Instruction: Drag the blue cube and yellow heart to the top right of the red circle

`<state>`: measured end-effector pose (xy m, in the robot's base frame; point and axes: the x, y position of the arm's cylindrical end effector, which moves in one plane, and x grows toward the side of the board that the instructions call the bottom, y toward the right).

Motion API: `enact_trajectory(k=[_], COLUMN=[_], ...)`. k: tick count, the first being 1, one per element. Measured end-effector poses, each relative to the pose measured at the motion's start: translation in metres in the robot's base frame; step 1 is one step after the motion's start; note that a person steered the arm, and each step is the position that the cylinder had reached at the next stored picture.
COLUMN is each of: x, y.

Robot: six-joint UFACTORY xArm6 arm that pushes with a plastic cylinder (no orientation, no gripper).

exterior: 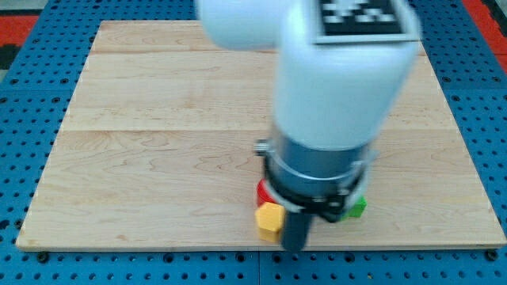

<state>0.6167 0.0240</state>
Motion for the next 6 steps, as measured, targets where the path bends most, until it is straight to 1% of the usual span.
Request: enact_trajectory(k=[1, 2, 3, 4, 5, 6], x=[-0.026, -0.049, -0.014, -0.02, -0.063, -0.095], y=[-0.049, -0.028, -0.02, 0.008, 0.024, 0.026])
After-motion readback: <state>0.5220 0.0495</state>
